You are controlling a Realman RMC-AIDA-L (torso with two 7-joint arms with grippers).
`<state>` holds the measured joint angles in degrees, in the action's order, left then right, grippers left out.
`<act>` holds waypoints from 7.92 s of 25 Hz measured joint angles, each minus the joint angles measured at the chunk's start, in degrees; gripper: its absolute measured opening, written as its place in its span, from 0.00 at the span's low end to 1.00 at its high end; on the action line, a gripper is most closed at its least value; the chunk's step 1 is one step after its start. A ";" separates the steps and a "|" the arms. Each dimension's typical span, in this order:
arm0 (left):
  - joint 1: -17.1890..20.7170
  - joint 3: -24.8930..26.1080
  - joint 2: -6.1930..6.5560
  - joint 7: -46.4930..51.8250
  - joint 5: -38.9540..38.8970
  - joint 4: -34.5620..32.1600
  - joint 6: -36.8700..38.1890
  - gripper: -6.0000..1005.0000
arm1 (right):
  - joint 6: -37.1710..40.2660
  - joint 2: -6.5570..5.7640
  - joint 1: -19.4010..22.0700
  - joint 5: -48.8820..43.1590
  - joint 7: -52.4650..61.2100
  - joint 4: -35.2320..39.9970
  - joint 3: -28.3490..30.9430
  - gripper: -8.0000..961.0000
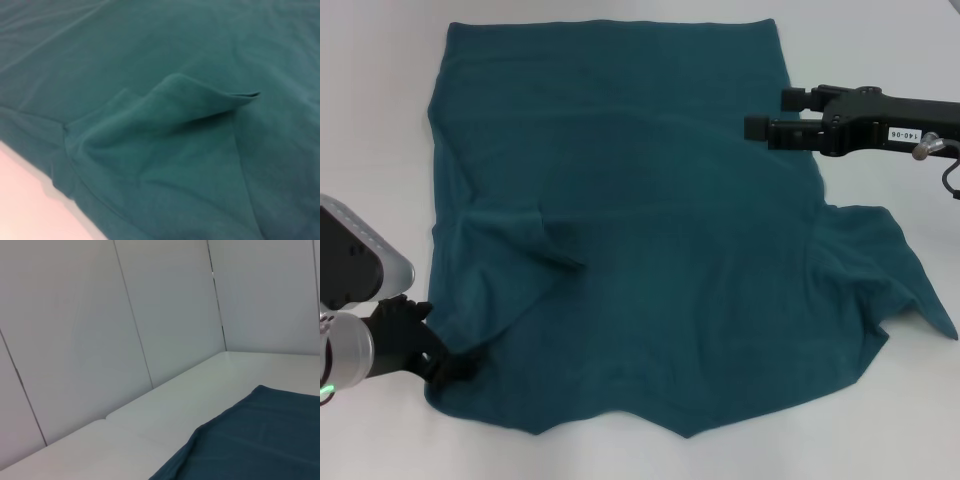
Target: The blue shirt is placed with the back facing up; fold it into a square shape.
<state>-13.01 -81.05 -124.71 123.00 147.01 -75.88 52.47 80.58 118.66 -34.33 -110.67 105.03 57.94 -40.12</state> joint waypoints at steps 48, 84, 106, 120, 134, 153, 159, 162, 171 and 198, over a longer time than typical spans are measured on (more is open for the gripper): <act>6.12 -1.70 0.00 8.92 -3.23 -1.84 -7.11 0.09 | -0.69 0.69 -0.17 0.02 -0.49 -1.05 0.04 0.95; 10.97 1.71 0.00 8.19 -15.37 -3.08 -4.57 0.09 | -0.60 0.78 -0.33 0.02 -0.53 -1.21 -0.58 0.95; 8.91 1.68 0.00 6.31 -14.98 -2.88 -2.37 0.40 | -0.33 0.78 -0.30 0.11 -0.53 -1.25 -0.57 0.95; 7.97 0.88 0.00 6.54 -14.07 -0.76 -4.22 0.28 | -0.66 0.80 -0.40 0.24 -0.53 -1.25 -0.57 0.95; 9.82 1.59 0.00 7.24 -13.58 -2.86 -3.96 0.01 | -0.69 0.87 -0.53 0.35 -0.53 -1.31 -0.58 0.95; 14.16 2.91 0.00 6.97 -13.99 -7.17 -2.93 0.03 | -0.70 0.87 -1.01 0.38 -1.32 -2.25 -0.58 0.95; 14.46 3.16 0.00 7.23 -14.58 -7.04 -2.88 0.03 | -0.74 0.87 -1.15 0.37 -1.38 -2.47 -0.57 0.95; 14.48 3.60 0.00 7.24 -15.08 -6.34 -2.88 0.03 | -0.76 0.87 -1.17 0.37 -1.39 -2.56 -0.57 0.95; 14.37 6.10 0.00 7.79 -16.73 -5.94 -0.87 0.04 | -0.78 0.87 -1.08 0.37 -1.41 -2.58 -0.58 0.95; 11.53 29.44 0.43 -6.70 -37.10 0.21 18.11 0.89 | 1.30 0.07 3.14 1.50 0.41 0.41 0.04 0.95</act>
<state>-1.48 -51.62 -124.29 116.30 109.91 -75.67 70.58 81.88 118.73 -31.19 -109.18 105.44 58.34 -40.08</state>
